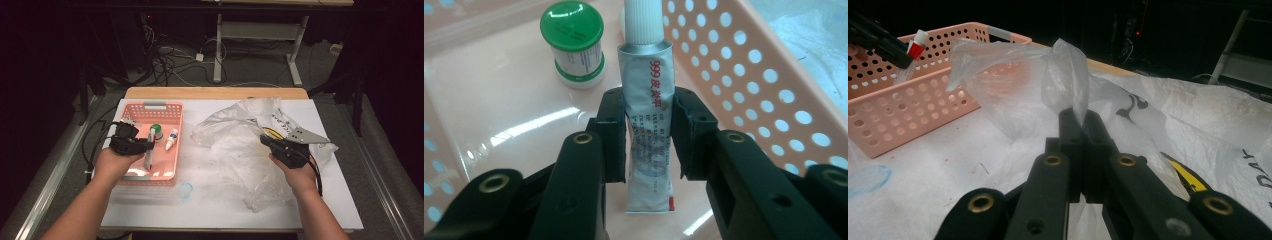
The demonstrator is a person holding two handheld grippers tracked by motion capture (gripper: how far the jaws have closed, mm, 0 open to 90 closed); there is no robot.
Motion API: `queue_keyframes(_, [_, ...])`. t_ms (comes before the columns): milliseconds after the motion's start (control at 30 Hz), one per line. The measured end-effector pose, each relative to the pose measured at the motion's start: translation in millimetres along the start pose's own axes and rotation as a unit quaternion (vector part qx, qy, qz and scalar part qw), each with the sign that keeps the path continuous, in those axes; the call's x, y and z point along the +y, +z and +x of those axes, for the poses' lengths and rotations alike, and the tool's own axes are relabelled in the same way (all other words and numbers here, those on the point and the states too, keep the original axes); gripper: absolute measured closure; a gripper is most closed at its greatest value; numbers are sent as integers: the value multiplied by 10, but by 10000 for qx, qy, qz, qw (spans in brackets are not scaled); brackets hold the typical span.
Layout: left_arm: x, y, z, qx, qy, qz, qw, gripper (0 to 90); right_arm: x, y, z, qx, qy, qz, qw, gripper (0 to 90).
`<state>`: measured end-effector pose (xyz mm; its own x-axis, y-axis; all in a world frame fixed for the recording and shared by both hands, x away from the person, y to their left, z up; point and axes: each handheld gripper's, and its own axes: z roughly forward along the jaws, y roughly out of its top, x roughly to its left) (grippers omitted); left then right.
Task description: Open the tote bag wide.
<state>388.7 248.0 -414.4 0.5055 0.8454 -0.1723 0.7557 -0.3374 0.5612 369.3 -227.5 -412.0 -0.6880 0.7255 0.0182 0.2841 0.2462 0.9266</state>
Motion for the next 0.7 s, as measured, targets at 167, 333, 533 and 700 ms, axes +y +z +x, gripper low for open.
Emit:
queue_keyframes(167, [-39, -59, -88, 86, 124, -323, 9994, 672, -7, -33, 32, 5, -46, 11, 10000, 900])
queue_keyframes(333, [-90, -111, -155, 90, 200, -628, 9978, 673, -13, -52, 48, 3, -46, -21, 10000, 900])
queue_keyframes(533, [-168, -152, -180, 23, 224, -927, 9954, 673, -19, -48, 73, 22, -40, -3, 10000, 900])
queue_keyframes(700, [-242, -193, -164, -73, 199, -1248, 9920, 673, -17, -64, 66, 26, -69, -22, 10000, 900])
